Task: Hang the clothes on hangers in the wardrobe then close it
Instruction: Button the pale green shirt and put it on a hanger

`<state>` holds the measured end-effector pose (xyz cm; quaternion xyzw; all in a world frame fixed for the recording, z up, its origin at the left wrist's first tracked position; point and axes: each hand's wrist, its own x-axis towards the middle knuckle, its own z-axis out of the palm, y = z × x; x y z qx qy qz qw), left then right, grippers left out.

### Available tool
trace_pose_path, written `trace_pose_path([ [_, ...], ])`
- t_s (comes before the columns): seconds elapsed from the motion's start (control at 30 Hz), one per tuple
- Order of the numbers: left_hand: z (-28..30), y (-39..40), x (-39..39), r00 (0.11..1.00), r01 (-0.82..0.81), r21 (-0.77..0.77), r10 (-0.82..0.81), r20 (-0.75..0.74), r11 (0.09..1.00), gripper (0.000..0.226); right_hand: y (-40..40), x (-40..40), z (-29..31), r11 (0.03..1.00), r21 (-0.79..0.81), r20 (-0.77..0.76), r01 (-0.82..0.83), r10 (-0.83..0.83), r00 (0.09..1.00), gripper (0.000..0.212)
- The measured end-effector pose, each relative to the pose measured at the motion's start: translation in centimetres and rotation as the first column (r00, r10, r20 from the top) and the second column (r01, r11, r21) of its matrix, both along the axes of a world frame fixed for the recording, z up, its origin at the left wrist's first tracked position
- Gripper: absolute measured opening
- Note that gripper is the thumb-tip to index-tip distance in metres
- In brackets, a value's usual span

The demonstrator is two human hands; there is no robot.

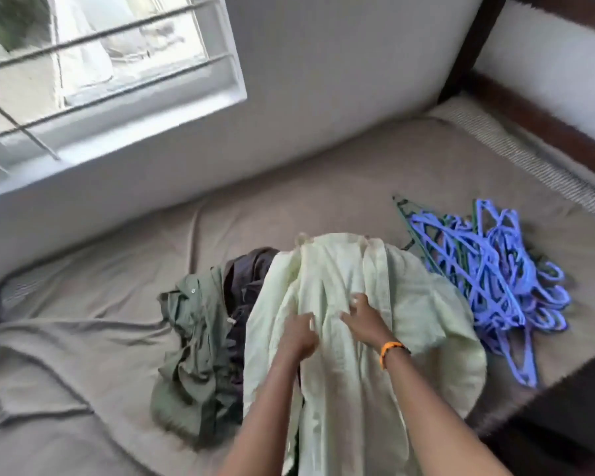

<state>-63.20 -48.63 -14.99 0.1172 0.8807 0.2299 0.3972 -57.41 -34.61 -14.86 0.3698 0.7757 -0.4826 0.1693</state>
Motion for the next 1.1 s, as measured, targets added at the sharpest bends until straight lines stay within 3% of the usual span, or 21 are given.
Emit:
trace_pose_path([
  [0.07,-2.4,-0.6,2.2,0.997,-0.051,-0.013,0.05,-0.066,0.999,0.048,-1.0,0.7,-2.6,0.999,0.011,-0.025,0.042,-0.041,0.999,0.048],
  [0.13,-3.0,-0.6,3.3,0.983,-0.116,0.024,0.118,-0.14,0.993,0.048,-1.5,0.3,-2.8,0.99,0.13,-0.04,0.046,-0.041,0.998,0.054],
  [0.2,-3.2,-0.2,4.1,0.969,-0.193,0.063,0.2,-0.148,0.979,0.044,-1.9,-0.6,-2.8,0.945,0.325,0.013,-0.031,0.028,1.0,0.057],
  [0.3,-2.9,0.3,4.6,0.941,-0.286,0.19,0.313,-0.131,0.939,0.038,-2.2,-1.4,-2.5,0.863,0.484,0.09,-0.145,0.116,0.989,0.039],
  [0.37,-2.5,0.1,4.6,0.929,-0.284,0.268,0.333,-0.159,0.921,0.044,-1.4,-1.3,-2.4,0.877,0.478,0.017,-0.047,0.045,0.999,0.023],
  [0.43,-2.0,-0.7,4.7,0.9,-0.277,0.291,0.353,-0.254,0.916,0.047,-0.5,-0.8,-2.2,0.896,0.416,-0.137,0.153,-0.105,0.985,0.02],
  [0.5,-1.3,-2.2,5.1,0.857,-0.301,0.241,0.372,-0.356,0.923,0.046,0.0,0.2,-1.8,0.888,0.279,-0.264,0.364,-0.294,0.919,0.02],
  [0.57,-1.1,-3.6,5.4,0.82,-0.394,0.115,0.406,-0.403,0.912,0.043,-0.1,1.8,-2.0,0.86,0.173,-0.208,0.479,-0.444,0.872,0.021],
  [0.67,-1.1,-3.6,5.4,0.864,-0.38,-0.217,0.261,-0.431,0.899,0.036,-0.7,3.9,-2.6,0.927,0.263,-0.011,0.268,-0.275,0.961,0.016],
  [0.7,-0.9,-2.9,5.1,0.86,-0.372,-0.233,0.239,-0.451,0.899,0.032,-0.8,4.0,-2.5,0.931,0.3,-0.006,0.208,-0.217,0.976,0.016],
  [0.8,0.4,0.5,3.1,0.792,-0.381,0.014,0.334,-0.511,0.924,0.021,-0.1,2.2,-1.9,0.884,0.38,-0.161,0.273,-0.227,0.96,0.022],
  [0.87,0.8,2.8,1.0,0.828,-0.371,0.177,0.411,-0.381,0.911,0.024,1.5,0.6,-2.0,0.837,0.384,-0.296,0.391,-0.289,0.91,0.026],
  [0.9,0.4,4.1,-0.3,0.86,-0.395,0.246,0.451,-0.238,0.885,0.031,2.6,-0.1,-2.2,0.825,0.369,-0.329,0.428,-0.314,0.89,0.029],
  [0.97,-0.3,6.3,-2.9,0.882,-0.45,0.286,0.47,-0.001,0.846,0.046,5.1,-1.6,-3.1,0.824,0.314,-0.297,0.472,-0.387,0.873,0.035],
  [1.03,-0.8,8.2,-4.8,0.851,-0.525,0.267,0.501,0.156,0.808,0.036,7.5,-3.1,-4.3,0.856,0.208,-0.227,0.473,-0.428,0.875,0.037],
  [1.1,-1.4,9.6,-6.8,0.739,-0.671,0.242,0.601,0.304,0.701,0.023,9.4,-4.5,-5.5,0.894,0.101,-0.198,0.437,-0.413,0.889,0.024],
])
